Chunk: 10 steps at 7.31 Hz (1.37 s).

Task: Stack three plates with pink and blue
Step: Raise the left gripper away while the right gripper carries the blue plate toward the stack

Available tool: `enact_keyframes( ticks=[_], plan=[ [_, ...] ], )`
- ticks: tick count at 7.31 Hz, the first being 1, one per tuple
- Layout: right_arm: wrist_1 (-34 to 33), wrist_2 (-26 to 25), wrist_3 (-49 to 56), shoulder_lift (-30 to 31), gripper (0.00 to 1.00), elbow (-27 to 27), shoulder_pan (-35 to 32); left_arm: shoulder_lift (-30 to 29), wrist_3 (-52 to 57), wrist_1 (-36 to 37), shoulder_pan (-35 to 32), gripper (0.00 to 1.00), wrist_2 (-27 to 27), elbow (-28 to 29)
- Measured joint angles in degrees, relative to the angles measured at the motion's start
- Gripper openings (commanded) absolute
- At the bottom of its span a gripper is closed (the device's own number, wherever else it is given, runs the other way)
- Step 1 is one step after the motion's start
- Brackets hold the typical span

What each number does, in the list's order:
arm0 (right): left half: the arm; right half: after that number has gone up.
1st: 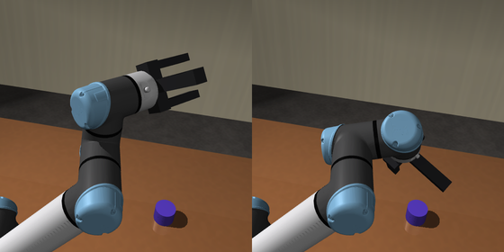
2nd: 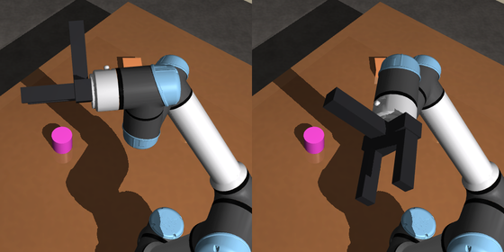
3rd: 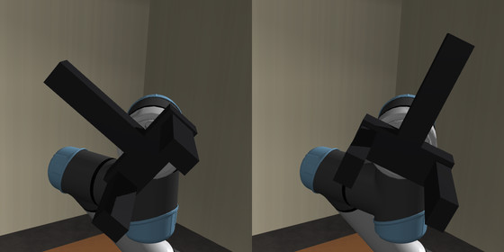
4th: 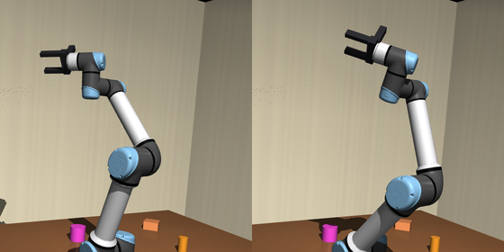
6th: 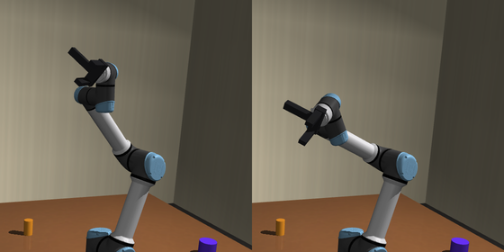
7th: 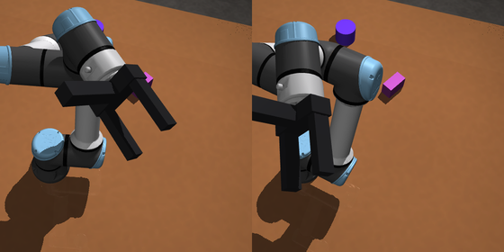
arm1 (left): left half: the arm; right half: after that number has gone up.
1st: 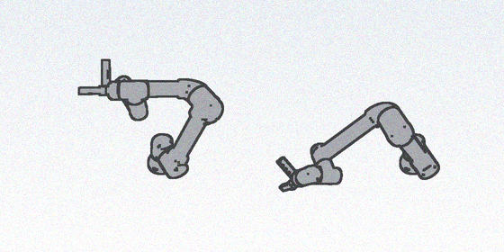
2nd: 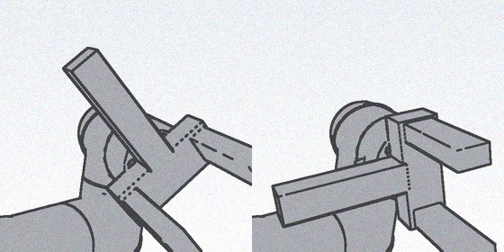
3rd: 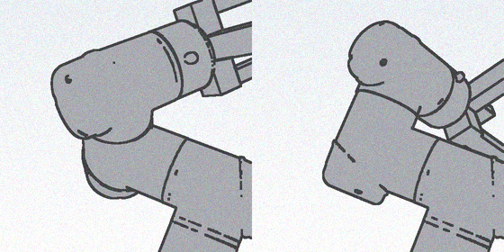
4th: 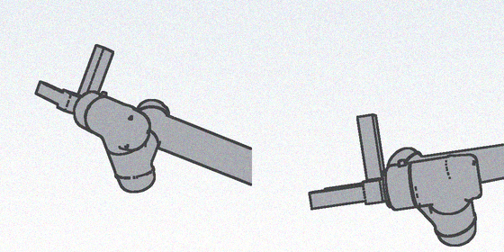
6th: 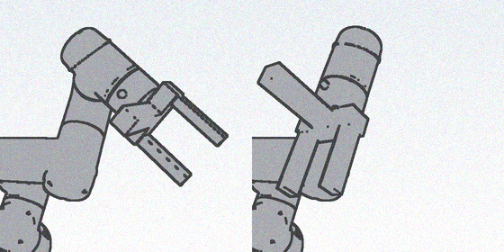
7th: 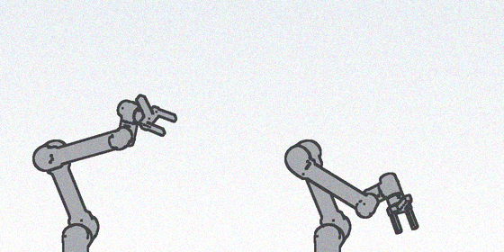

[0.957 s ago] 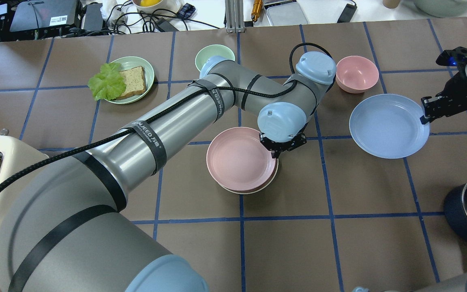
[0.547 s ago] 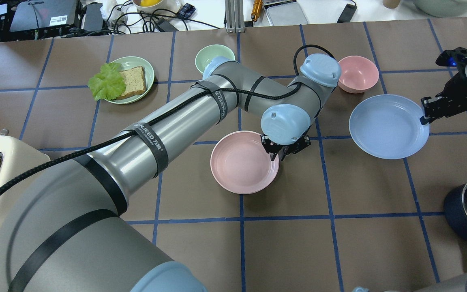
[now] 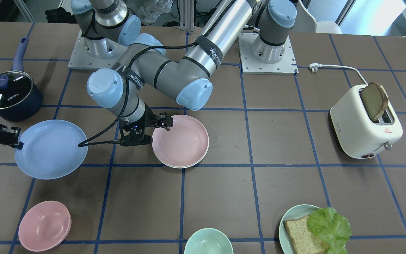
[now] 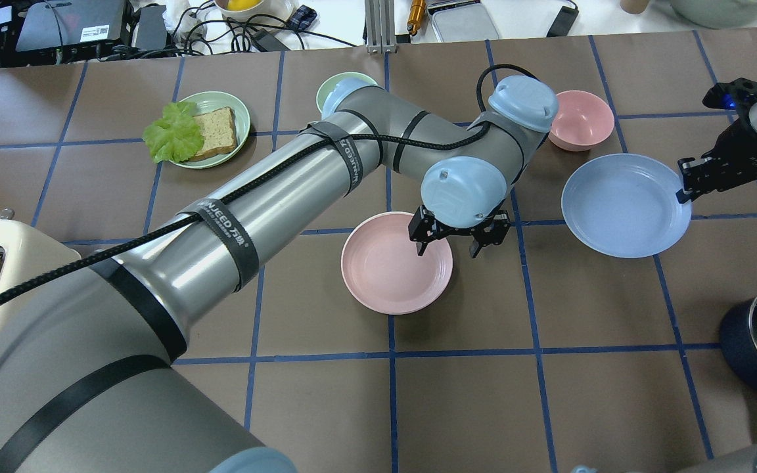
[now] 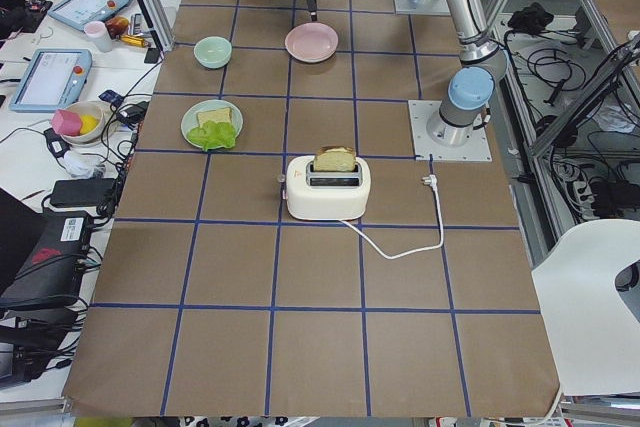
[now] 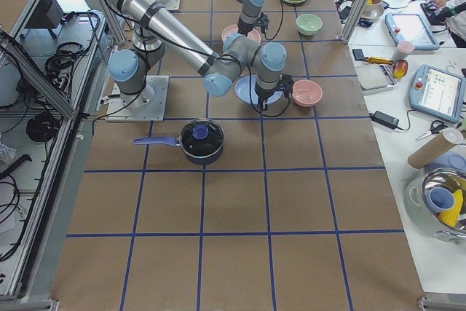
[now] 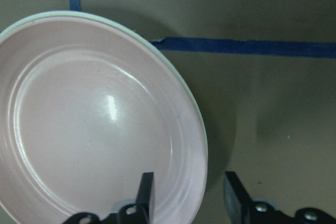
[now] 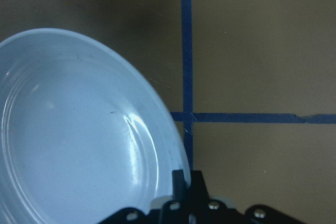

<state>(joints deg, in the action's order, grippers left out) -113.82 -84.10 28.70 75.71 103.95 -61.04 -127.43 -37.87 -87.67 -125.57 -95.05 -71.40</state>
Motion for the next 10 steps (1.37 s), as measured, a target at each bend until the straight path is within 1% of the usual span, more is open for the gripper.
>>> enact_keyframes(
  ticks=[1, 2, 3, 5, 8, 10],
  plan=[
    [0.0, 0.0, -2.3, 0.8, 0.00, 0.5, -1.6, 1.3, 1.4, -2.3, 0.2, 1.00, -2.0, 1.2],
    [-0.1, 0.0, -5.0, 2.0, 0.00, 1.8, -3.2, 2.7, 2.4, -4.2, 0.5, 1.00, -4.5, 2.3],
    [-0.4, 0.3, -7.4, 3.2, 0.00, 3.7, -4.3, 4.3, 3.6, -5.2, 1.4, 1.00, -5.9, 2.7],
    [-0.9, 0.3, -13.2, 5.8, 0.00, 5.8, -8.8, 7.5, 6.9, -6.0, 4.7, 1.00, -6.5, 2.8],
    [-0.8, 0.2, -23.9, 8.4, 0.00, 6.5, -16.5, 12.0, 14.9, -7.2, 10.8, 1.00, -6.6, 2.4],
    [-1.4, 0.3, -32.7, 8.4, 0.00, 6.8, -24.3, 15.1, 21.2, -7.6, 15.3, 1.00, -6.6, 1.1]
  ],
)
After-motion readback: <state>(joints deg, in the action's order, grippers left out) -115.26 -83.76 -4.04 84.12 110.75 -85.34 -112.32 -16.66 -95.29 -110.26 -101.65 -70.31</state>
